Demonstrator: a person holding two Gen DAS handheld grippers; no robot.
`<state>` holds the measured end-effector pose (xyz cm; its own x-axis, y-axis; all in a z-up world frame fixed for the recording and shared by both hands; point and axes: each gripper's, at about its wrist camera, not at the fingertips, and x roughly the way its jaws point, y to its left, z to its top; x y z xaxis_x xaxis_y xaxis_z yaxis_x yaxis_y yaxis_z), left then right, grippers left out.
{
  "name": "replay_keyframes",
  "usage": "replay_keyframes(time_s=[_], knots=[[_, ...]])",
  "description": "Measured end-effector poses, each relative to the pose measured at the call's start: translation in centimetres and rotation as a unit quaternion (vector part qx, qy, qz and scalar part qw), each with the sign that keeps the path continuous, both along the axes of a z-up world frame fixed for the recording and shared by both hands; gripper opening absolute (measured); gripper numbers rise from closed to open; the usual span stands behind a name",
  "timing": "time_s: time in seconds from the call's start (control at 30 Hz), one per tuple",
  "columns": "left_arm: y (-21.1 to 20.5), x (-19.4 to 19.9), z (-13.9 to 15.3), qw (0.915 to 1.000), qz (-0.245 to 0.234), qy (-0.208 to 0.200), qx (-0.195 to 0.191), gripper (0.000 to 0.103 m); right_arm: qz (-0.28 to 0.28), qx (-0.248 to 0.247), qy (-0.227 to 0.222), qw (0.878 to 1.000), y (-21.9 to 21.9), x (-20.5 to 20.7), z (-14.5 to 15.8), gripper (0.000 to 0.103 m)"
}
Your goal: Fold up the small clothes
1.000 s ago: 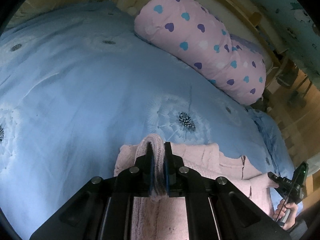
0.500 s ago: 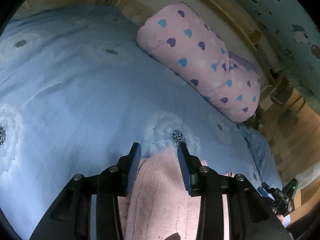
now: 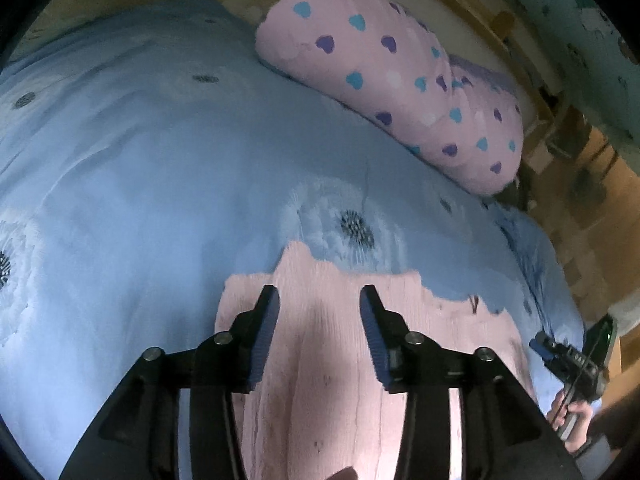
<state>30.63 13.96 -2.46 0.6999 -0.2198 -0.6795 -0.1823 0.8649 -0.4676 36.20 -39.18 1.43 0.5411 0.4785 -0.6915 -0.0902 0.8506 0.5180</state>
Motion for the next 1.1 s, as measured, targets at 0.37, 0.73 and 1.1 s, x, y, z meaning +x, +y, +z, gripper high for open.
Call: replay_keyframes(time_s=[0.37, 0.73, 1.1], knots=[[0.5, -6.1, 0.3, 0.9994, -0.015, 0.024, 0.02, 0.043, 0.013, -0.012, 0.057, 0.998, -5.4, -4.9, -2.0, 0.058], [-5.0, -7.5, 2.0, 0.9957, -0.07, 0.008, 0.06, 0.049, 0.074, 0.111, 0.126, 0.983, -7.0, -6.9, -6.2, 0.077], [-8.9, -4.7, 1.3, 0.9927, -0.102, 0.012, 0.064, 0.049, 0.078, 0.141, 0.115, 0.98, -5.3, -1.9, -7.0, 0.079]])
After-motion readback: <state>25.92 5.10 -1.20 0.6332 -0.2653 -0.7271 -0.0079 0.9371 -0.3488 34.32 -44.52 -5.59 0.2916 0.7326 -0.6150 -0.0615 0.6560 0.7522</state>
